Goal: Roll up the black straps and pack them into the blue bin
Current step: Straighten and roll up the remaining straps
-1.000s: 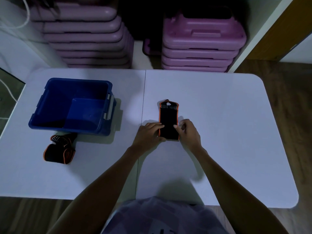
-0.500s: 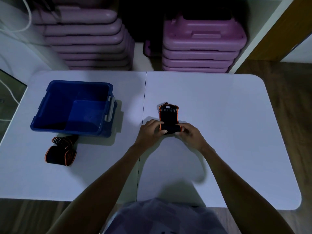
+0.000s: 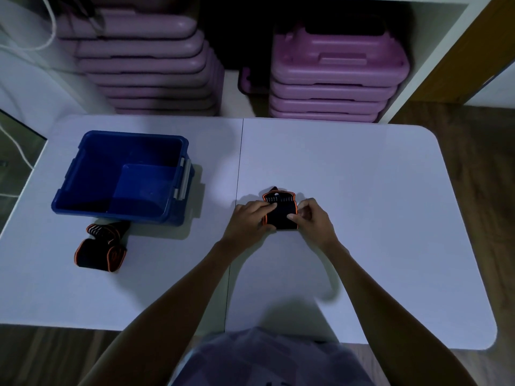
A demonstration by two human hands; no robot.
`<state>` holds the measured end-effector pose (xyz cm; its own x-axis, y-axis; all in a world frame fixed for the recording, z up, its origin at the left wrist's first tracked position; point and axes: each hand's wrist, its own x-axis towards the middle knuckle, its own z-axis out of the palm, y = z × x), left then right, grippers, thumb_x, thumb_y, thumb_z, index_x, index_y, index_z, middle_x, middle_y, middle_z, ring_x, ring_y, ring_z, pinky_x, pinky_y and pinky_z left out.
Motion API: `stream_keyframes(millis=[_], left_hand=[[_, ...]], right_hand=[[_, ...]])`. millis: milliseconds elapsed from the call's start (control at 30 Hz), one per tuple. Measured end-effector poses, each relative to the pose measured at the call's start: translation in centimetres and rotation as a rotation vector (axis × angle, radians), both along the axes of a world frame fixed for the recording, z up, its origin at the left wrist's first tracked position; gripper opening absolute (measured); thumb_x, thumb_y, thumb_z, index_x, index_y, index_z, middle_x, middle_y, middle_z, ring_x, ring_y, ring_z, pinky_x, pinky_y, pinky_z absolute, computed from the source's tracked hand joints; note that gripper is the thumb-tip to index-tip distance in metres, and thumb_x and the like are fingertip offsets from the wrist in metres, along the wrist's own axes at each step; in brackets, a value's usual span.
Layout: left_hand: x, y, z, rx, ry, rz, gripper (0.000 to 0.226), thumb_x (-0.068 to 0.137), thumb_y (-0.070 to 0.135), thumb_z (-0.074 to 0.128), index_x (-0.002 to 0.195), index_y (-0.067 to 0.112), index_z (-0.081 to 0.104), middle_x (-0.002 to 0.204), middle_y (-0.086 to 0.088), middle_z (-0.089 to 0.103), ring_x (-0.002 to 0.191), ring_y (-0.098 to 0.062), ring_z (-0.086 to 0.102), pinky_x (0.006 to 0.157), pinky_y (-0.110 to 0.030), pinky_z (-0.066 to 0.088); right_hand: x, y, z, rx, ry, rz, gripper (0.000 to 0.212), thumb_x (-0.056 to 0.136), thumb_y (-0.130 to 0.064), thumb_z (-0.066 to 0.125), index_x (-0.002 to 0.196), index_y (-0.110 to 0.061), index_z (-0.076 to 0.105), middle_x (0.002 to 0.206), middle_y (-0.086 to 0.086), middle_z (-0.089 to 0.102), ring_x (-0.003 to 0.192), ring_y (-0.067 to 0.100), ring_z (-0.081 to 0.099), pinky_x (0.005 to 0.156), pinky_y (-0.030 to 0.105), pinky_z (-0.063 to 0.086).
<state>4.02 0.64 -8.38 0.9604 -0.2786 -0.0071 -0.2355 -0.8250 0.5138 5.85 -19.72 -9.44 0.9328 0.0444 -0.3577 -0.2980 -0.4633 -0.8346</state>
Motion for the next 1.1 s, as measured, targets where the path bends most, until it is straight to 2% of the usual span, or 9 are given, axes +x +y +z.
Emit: stream_keyframes(millis=[300,400,500,633,733,833,900,1000,1100], left_hand=[[1.2,1.1,0.0,0.051,0.081,-0.052,0.087,0.079,0.075,0.015,0.136,0.016,0.046,0.132,-0.008,0.057,0.122,-0.025,0.049,0.089,-0.034,0.03],[1.4,1.1,-0.2,0.032,0.118,-0.064,0.093,0.077,0.077,0.008,0.138,0.017,0.043,0.135,-0.011,0.052,0.122,-0.029,0.045,0.091,-0.038,0.034],[1.1,0.3,-0.8,-0.112,0.185,0.038,0.087,0.078,0.076,0.027,0.137,0.015,0.045,0.128,-0.02,0.045,0.119,-0.034,0.043,0.099,-0.038,0.037],[0.5,-1.3,0.9,-0.473,0.355,0.214,0.061,0.084,0.035,0.052,0.139,0.011,0.04,0.12,-0.005,0.051,0.113,-0.018,0.049,0.089,-0.008,0.035],[0.5,-1.4,1.1,-0.626,0.454,0.45,0.064,0.087,0.02,0.062,0.143,0.011,0.031,0.116,0.003,0.057,0.11,-0.018,0.057,0.093,-0.024,0.042],[0.9,-0.6,0.5,-0.642,0.515,0.456,0.052,0.083,0.025,0.065,0.13,0.01,0.05,0.117,-0.009,0.065,0.103,-0.024,0.062,0.097,-0.043,0.048],[0.5,-0.3,0.7,-0.694,0.508,0.45,0.042,0.079,0.025,0.064,0.118,0.009,0.059,0.111,-0.014,0.068,0.101,-0.028,0.064,0.094,-0.048,0.05],[-0.2,0.4,1.1,-0.79,0.453,0.495,0.033,0.08,0.023,0.066,0.109,0.008,0.06,0.106,-0.015,0.068,0.097,-0.03,0.064,0.086,-0.04,0.054],[0.7,1.9,3.9,-0.94,0.352,0.5,0.02,0.086,0.016,0.064,0.105,0.016,0.059,0.104,-0.006,0.063,0.1,-0.029,0.062,0.087,-0.044,0.055]], right_hand=[[-0.3,-1.4,1.0,-0.238,-0.115,0.284,0.081,0.069,-0.032,0.076,0.135,-0.053,0.033,0.118,-0.017,0.048,0.098,0.008,0.055,0.08,0.027,0.045],[-0.2,-1.1,1.0,-0.334,-0.155,0.355,0.074,0.075,-0.037,0.071,0.136,-0.054,0.032,0.118,-0.016,0.047,0.097,0.01,0.055,0.077,0.027,0.042],[-0.3,-1.0,1.3,-0.348,-0.136,0.343,0.064,0.077,-0.045,0.067,0.133,-0.051,0.037,0.116,-0.021,0.048,0.097,0.004,0.053,0.077,0.023,0.038],[-0.1,-0.6,1.0,-0.186,-0.113,0.251,0.053,0.078,-0.045,0.069,0.127,-0.042,0.048,0.122,-0.023,0.051,0.099,0.002,0.056,0.083,0.024,0.044],[-0.1,0.4,0.5,0.072,-0.003,0.104,0.038,0.079,-0.036,0.073,0.114,-0.033,0.059,0.109,-0.001,0.063,0.088,0.016,0.058,0.084,0.04,0.05],[-0.4,1.6,0.4,0.234,0.068,-0.037,0.026,0.074,-0.029,0.072,0.097,-0.035,0.063,0.101,0.014,0.063,0.087,0.023,0.057,0.087,0.053,0.051],[-0.7,2.5,1.2,0.287,0.061,-0.11,0.026,0.077,-0.013,0.071,0.096,-0.028,0.062,0.098,0.012,0.062,0.087,0.023,0.056,0.079,0.046,0.054],[-1.1,4.0,3.4,0.329,-0.021,-0.148,0.025,0.082,0.001,0.067,0.101,-0.012,0.058,0.098,0.004,0.06,0.085,0.013,0.057,0.067,0.015,0.05],[0.3,5.7,6.7,0.297,-0.161,-0.112,0.029,0.082,-0.009,0.071,0.106,-0.019,0.058,0.104,-0.008,0.061,0.099,0.006,0.056,0.082,0.02,0.044]])
